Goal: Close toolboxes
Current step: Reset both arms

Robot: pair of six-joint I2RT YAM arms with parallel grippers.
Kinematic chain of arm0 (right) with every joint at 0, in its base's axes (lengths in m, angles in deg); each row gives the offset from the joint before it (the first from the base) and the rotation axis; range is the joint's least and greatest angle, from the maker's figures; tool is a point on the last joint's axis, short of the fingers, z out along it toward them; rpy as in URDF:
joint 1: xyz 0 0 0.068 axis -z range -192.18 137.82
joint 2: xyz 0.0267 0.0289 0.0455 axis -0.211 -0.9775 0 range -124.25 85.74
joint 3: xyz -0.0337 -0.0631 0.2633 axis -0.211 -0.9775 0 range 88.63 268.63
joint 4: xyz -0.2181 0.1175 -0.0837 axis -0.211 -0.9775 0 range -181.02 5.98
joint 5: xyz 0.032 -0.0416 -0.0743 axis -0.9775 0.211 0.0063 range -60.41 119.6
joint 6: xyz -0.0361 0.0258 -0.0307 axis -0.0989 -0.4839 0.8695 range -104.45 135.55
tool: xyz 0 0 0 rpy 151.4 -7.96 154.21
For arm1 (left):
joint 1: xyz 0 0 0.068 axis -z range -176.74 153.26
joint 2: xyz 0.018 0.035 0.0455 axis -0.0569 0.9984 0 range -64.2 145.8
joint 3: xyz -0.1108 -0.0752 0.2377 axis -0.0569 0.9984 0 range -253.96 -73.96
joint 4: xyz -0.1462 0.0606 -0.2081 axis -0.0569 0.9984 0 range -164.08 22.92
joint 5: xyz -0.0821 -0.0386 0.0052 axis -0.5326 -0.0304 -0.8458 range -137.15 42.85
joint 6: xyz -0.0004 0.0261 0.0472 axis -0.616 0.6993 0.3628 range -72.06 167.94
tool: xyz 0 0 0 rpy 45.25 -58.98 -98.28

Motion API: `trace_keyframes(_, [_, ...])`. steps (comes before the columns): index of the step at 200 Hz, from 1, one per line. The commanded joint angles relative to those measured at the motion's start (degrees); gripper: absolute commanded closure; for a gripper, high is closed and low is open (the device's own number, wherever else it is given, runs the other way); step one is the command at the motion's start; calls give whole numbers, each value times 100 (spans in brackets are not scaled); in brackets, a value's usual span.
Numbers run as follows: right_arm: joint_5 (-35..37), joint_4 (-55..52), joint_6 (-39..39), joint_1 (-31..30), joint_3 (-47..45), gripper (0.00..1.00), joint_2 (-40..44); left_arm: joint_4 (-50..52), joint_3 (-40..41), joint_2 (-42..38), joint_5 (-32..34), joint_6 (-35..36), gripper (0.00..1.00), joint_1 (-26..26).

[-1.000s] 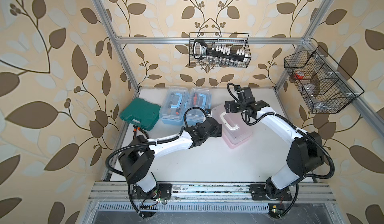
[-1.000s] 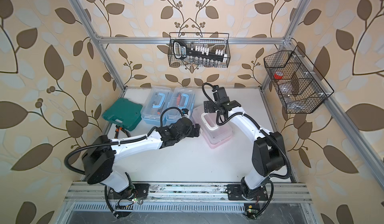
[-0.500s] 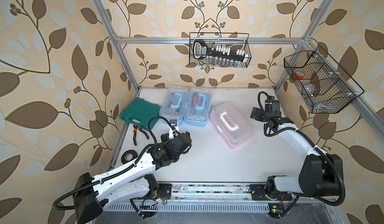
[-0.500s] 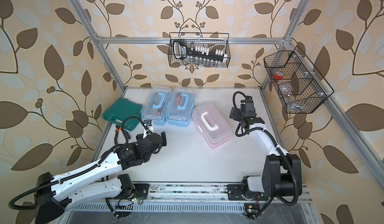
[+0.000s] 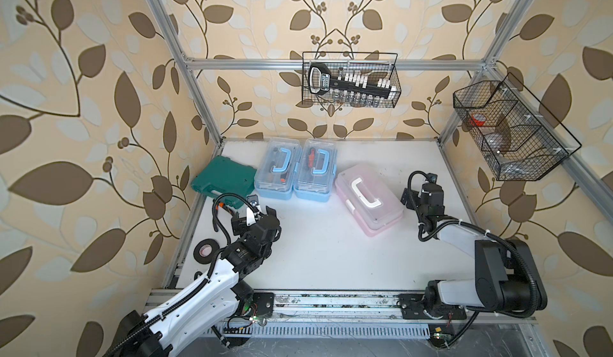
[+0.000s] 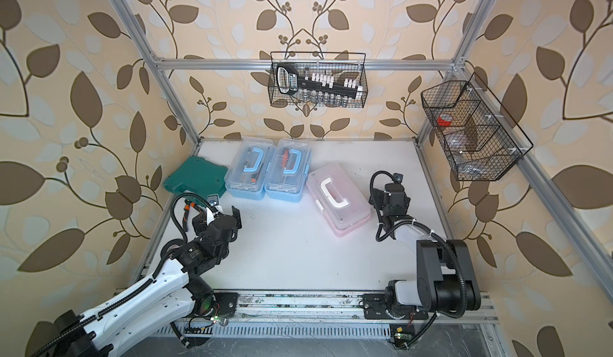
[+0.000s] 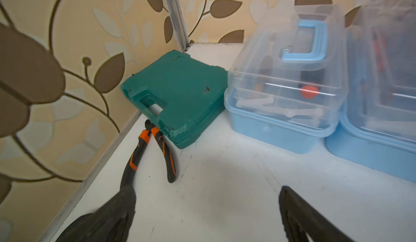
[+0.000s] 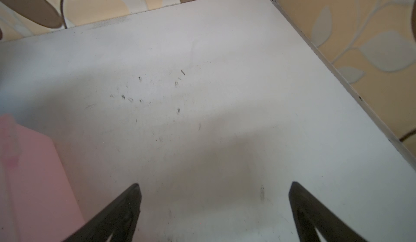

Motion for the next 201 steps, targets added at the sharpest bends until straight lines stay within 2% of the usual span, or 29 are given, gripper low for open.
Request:
trace_keyframes(1, [-63,1656,318,9,-355,1,-273,-1856,309,219,-426,1000,1,-399])
trace_keyframes(17, [-207,1901,445,11,-332,1,-412,-2603,484,576,-893,1118,1,-919])
trace_keyframes(38, [-316,2391,614,13,-402,1,-583,-3284,577,1222,-1870,931,1,-1854])
trace_keyframes(58, [-416,2479,656,11,-438,1,-634,-4496,844,1933,-2549,1068,1,-2281])
trace_keyframes(82, [-598,3218,743,4,-945,1,-443,-5018,674,2530,-2919,1438,1,-2405])
trace_keyframes(107, [-815,4995,843,2,-1734,1,-699,-5721,647,3316,-3242,1232,1,-2696])
trace_keyframes(122, [-847,4315,840,1,-1506,1,-588,-6002,574,3790,-3286,1202,1,-2735])
trace_keyframes(134, [-871,4429,854,4,-1504,1,-637,-6024,423,4147,-3336,1292,1,-2734])
trace_keyframes(148, [-869,4374,853,4,-1487,1,-634,-5432,196,4080,-3304,1185,1,-2740])
trace_keyframes(201, [-877,4368,854,4,-1496,1,-618,-5203,17,4178,-3344,1104,1,-2858])
